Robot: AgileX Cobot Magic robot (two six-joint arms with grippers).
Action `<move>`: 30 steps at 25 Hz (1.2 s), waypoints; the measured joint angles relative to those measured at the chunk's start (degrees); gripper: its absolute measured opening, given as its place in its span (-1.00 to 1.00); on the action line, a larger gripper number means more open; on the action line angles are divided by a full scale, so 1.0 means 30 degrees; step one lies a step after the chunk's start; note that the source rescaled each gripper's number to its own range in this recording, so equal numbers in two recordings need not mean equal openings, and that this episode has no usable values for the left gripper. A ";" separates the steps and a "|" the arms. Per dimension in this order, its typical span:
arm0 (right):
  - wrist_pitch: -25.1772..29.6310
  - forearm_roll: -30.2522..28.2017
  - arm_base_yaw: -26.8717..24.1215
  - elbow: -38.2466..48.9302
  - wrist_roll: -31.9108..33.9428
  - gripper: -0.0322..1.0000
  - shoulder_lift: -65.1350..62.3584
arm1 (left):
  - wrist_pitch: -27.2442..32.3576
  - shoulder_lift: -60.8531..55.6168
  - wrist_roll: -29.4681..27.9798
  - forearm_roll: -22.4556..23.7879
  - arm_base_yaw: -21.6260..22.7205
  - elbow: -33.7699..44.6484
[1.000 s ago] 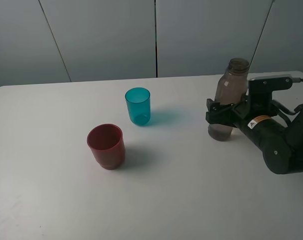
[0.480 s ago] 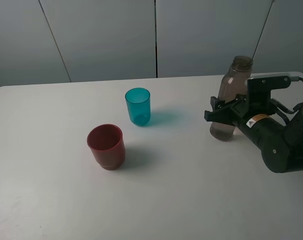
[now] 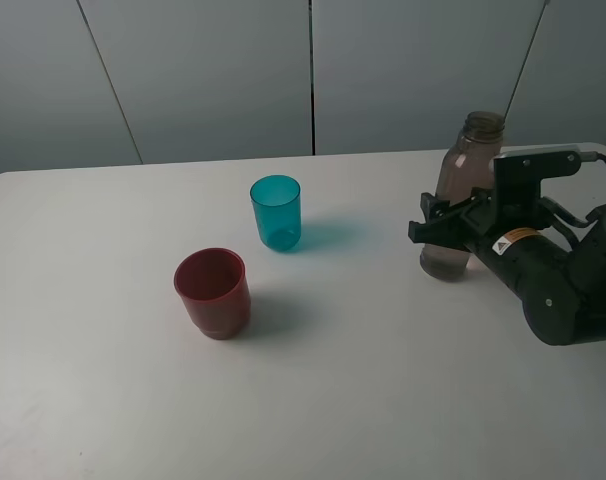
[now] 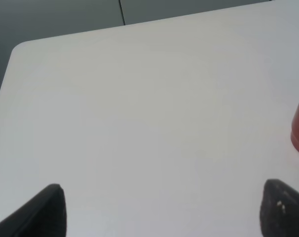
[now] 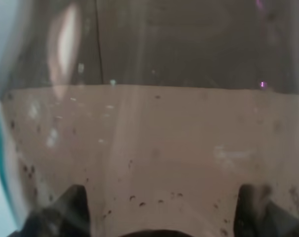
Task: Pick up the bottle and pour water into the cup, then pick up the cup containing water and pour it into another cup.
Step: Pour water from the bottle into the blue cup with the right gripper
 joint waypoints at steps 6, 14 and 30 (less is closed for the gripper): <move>0.0000 -0.0034 0.0000 0.0000 -0.0229 -0.94 0.0000 | 0.0000 0.0000 0.0000 0.0000 0.0000 0.0000; 0.1025 -0.0030 0.0000 -0.0155 -0.2597 -0.94 -0.1759 | 0.0000 0.0000 0.0000 0.0000 0.0000 0.0000; 1.1940 -0.0860 0.0000 -0.6955 -1.2667 -0.94 -0.3863 | 0.0000 0.0000 0.0028 0.0000 0.0000 0.0000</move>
